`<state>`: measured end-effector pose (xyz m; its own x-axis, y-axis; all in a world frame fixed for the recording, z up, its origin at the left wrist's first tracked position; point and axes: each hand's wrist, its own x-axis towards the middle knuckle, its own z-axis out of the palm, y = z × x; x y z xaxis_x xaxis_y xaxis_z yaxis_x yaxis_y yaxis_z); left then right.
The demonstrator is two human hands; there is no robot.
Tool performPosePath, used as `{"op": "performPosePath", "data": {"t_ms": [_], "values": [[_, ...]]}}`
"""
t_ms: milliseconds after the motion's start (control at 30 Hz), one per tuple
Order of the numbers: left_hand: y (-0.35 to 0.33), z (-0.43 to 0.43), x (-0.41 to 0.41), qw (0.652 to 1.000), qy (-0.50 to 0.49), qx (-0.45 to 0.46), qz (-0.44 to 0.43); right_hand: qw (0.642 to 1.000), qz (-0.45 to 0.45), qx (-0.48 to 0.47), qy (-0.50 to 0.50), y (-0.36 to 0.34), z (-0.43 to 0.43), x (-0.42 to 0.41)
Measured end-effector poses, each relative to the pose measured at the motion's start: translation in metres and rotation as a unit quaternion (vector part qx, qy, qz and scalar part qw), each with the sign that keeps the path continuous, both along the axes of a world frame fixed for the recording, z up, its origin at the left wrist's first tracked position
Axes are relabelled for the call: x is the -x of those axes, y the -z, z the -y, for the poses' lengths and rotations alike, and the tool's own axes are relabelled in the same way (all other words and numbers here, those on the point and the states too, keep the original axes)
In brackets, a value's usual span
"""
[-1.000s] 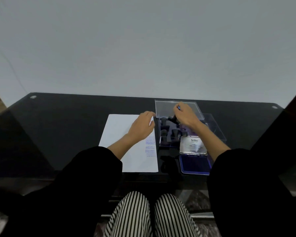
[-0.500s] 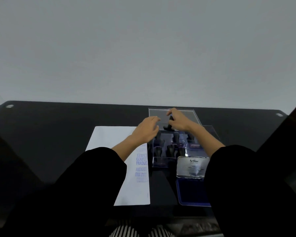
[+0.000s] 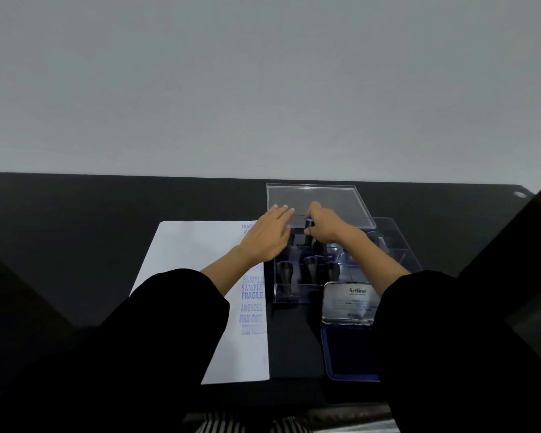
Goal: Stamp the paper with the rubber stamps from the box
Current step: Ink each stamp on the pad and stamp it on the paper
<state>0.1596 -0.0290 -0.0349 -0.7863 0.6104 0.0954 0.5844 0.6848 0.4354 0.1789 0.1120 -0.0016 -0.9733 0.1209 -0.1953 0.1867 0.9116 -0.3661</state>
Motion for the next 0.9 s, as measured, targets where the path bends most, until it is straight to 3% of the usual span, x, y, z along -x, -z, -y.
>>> {"op": "performPosePath", "data": {"t_ms": [700, 900], "values": [[0.002, 0.005, -0.006, 1.0, -0.003, 0.011, -0.006, 0.985, -0.1, -0.143, 0.017, 0.017, 0.017, -0.014], [0.001, 0.005, -0.007, 1.0, -0.007, 0.009, -0.006, 0.983, -0.139, -0.122, 0.015, 0.013, 0.023, -0.014]]}}
